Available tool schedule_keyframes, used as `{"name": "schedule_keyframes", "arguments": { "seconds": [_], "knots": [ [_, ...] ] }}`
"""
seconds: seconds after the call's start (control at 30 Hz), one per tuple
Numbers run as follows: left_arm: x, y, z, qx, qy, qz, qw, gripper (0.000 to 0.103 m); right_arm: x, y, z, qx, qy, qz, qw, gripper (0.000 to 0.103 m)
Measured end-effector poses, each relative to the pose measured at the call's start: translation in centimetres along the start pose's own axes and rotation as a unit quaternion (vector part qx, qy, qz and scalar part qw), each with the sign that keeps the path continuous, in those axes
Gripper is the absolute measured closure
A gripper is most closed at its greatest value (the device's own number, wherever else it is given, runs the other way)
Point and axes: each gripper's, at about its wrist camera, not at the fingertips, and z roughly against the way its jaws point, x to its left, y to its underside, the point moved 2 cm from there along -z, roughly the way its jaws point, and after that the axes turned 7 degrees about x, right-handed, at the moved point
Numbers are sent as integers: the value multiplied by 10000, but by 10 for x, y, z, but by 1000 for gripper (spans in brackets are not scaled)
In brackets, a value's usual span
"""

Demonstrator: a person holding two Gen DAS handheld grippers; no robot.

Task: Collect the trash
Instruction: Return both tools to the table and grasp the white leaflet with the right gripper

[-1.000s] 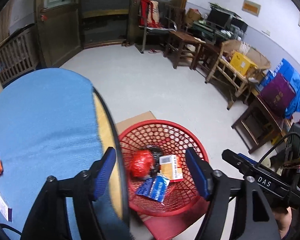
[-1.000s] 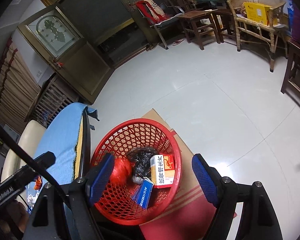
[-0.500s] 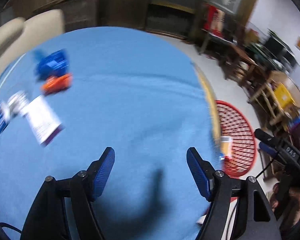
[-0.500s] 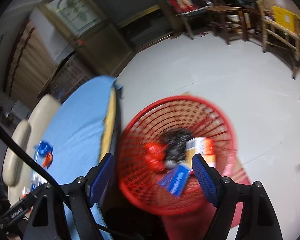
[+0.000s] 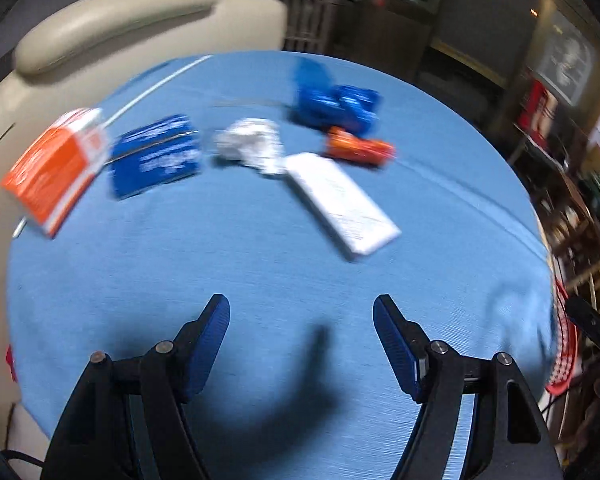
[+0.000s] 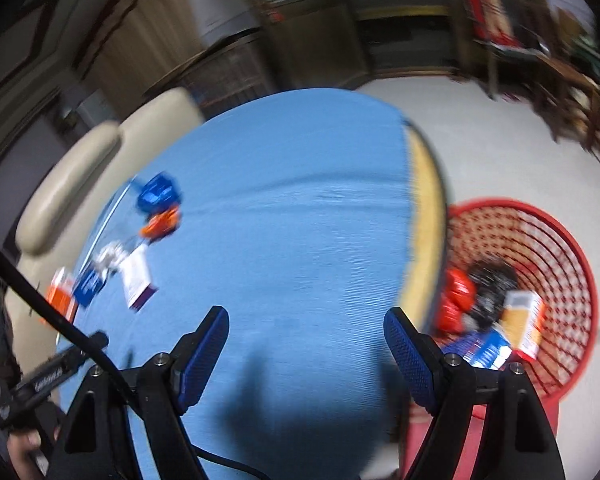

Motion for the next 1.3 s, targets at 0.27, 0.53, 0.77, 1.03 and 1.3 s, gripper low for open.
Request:
{"name": "schedule_keyframes", "arguments": {
  "seconds": [0.27, 0.53, 0.77, 1.03, 1.3],
  "knots": [
    [67, -6, 3, -92, -173, 778, 9968, 28, 99, -17, -48, 317, -261, 1189, 9921, 21],
    [95, -16, 14, -303, -306, 1053, 9935, 28, 184, -30, -107, 585, -482, 2214, 9722, 21],
    [101, -56, 5, -506, -459, 1127, 9913, 28, 204, -31, -154, 814, -195, 2537, 9637, 21],
    [101, -106, -22, -485, -579, 1332, 9882, 28, 202, -32, -163, 811, -151, 2606, 9619, 48],
    [98, -127, -51, -394, -1215, 1193, 9846, 26, 202, -30, -161, 737, -199, 2682, 9603, 48]
  ]
}}
